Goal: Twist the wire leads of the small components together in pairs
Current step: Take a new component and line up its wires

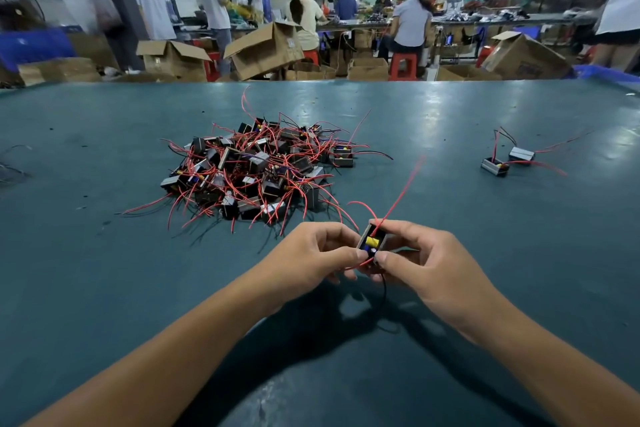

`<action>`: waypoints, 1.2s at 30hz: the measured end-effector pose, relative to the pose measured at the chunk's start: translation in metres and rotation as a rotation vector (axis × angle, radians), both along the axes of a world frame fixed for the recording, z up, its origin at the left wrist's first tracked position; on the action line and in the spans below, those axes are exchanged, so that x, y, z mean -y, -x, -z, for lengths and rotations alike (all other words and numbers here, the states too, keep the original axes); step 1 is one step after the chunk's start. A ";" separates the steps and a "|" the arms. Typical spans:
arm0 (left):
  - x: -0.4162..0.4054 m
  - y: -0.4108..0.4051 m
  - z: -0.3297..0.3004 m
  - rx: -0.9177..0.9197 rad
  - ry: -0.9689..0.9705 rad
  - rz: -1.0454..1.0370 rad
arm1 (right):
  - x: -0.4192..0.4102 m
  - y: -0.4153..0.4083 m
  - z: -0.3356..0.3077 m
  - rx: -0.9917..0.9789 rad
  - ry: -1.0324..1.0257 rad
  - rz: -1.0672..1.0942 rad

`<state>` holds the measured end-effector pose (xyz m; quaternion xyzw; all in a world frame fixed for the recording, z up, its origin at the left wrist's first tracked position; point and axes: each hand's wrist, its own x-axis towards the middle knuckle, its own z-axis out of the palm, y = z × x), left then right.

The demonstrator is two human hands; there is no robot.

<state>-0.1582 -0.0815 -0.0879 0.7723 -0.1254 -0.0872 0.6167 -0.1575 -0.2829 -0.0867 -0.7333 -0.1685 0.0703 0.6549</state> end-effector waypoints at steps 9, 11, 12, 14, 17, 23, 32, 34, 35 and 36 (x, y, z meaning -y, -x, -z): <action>0.000 0.002 -0.002 -0.020 0.035 0.066 | 0.002 0.003 -0.005 0.203 0.145 0.032; 0.004 0.003 -0.002 -0.012 0.030 0.057 | -0.001 0.004 -0.007 0.219 0.123 0.058; 0.006 0.004 -0.001 -0.014 0.034 0.056 | -0.003 0.004 -0.008 0.225 0.113 0.073; 0.007 0.005 0.000 -0.039 0.067 0.059 | -0.005 0.003 -0.007 0.233 0.083 0.107; 0.007 0.008 0.002 -0.137 0.199 0.072 | -0.003 0.001 -0.006 0.227 0.019 0.089; 0.010 0.011 0.000 -0.288 0.348 0.165 | 0.005 -0.004 -0.008 0.147 -0.066 -0.051; 0.010 0.015 -0.001 -0.305 0.390 0.193 | 0.009 -0.005 -0.011 0.094 -0.154 -0.059; 0.010 0.016 -0.001 -0.312 0.398 0.180 | 0.010 -0.005 -0.011 0.121 -0.156 -0.041; 0.010 0.016 -0.001 -0.320 0.406 0.167 | 0.010 -0.005 -0.011 0.144 -0.159 -0.031; 0.011 0.015 -0.001 -0.333 0.428 0.157 | 0.011 -0.004 -0.010 0.167 -0.163 -0.022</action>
